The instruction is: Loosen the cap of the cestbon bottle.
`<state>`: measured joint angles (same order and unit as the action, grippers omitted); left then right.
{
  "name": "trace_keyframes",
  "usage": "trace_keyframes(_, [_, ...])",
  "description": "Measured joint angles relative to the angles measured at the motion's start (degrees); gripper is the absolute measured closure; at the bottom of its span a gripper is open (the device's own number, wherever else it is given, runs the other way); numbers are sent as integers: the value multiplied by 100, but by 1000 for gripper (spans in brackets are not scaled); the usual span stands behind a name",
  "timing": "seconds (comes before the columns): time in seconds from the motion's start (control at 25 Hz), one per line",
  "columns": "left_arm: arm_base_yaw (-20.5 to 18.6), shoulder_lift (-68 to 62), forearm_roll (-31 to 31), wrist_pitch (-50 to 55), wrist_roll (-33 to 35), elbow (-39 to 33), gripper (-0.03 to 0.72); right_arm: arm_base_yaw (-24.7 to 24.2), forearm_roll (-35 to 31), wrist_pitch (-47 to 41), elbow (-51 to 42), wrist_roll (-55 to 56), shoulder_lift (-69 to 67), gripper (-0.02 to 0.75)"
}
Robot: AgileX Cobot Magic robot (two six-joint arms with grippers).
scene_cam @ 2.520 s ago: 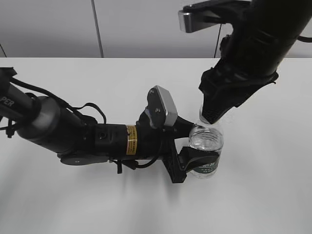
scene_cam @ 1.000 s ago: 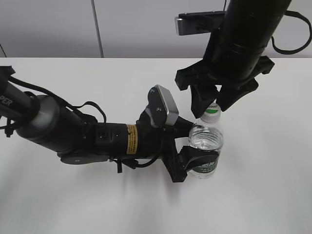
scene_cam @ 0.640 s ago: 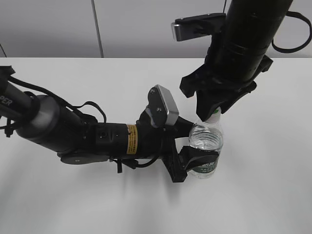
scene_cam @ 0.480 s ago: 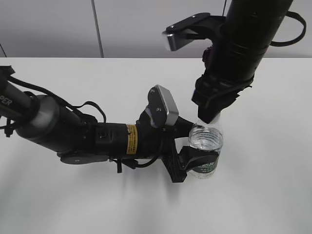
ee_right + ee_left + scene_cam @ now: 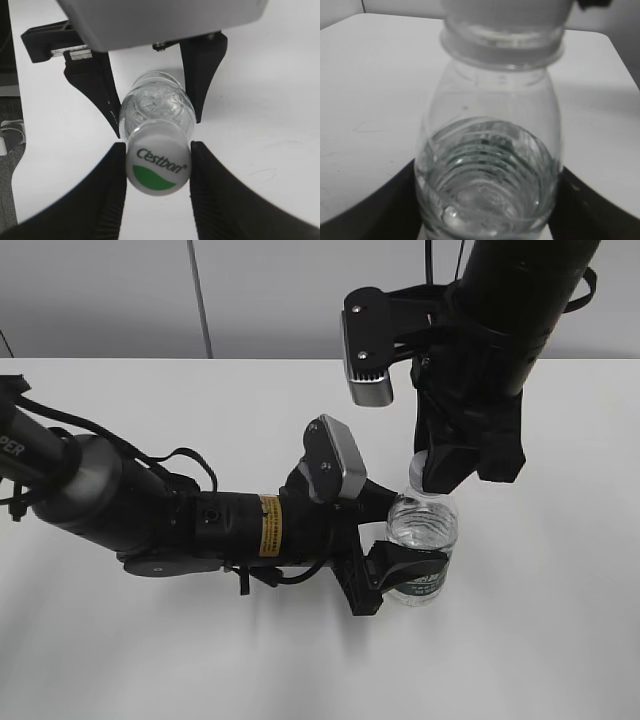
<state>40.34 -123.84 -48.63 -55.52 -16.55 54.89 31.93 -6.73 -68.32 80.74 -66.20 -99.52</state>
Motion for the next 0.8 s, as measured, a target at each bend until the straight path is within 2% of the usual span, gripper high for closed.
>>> trace_keyframes(0.2, [0, 0, 0, 0, 0, 0, 163, 0, 0, 0, 2, 12, 0, 426])
trace_keyframes(0.4, [0, 0, 18, 0, -12, 0, 165, 0, 0, 17, 2, 447, 0, 246])
trace_keyframes(0.52, [0, 0, 24, 0, -12, 0, 165, 0, 0, 17, 2, 1043, 0, 210])
trace_keyframes(0.68, [0, 0, 24, 0, -12, 0, 165, 0, -5, 17, 2, 3165, 0, 200])
trace_keyframes(0.8, [0, 0, 24, 0, -12, 0, 165, 0, 11, -60, 2, 5385, 12, 197])
